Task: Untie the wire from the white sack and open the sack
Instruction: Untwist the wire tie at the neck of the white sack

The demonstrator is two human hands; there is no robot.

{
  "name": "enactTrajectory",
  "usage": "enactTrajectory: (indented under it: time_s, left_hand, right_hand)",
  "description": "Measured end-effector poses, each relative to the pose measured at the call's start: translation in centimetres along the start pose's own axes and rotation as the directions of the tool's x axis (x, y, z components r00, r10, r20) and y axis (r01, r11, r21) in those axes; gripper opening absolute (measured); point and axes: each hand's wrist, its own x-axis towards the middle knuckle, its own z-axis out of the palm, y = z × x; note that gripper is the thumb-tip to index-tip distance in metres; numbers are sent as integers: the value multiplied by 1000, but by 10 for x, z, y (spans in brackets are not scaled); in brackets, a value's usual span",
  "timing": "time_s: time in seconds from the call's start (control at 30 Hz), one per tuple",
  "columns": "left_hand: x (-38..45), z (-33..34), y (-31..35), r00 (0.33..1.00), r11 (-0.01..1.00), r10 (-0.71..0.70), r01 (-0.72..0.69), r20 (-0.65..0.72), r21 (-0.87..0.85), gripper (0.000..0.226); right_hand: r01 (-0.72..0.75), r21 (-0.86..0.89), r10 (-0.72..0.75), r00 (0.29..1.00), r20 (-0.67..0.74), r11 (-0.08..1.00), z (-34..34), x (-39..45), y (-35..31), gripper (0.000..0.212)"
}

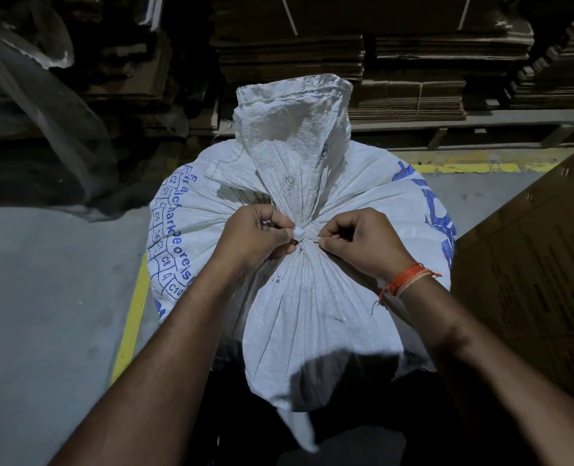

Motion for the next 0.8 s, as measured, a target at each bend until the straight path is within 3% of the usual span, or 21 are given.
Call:
enactTrajectory:
  time_s: [0.47,0.8]
  left_hand:
    - [1,0,0,1000,999,6,-5,-1,36,10]
    - [1,0,1,1000,1000,-9,9,16,11,10]
  right_hand:
    - [33,-11,-34,997,-64,999,14,-3,-3,3]
    - [41,-84,-40,999,13,996,-4,-2,-2,4]
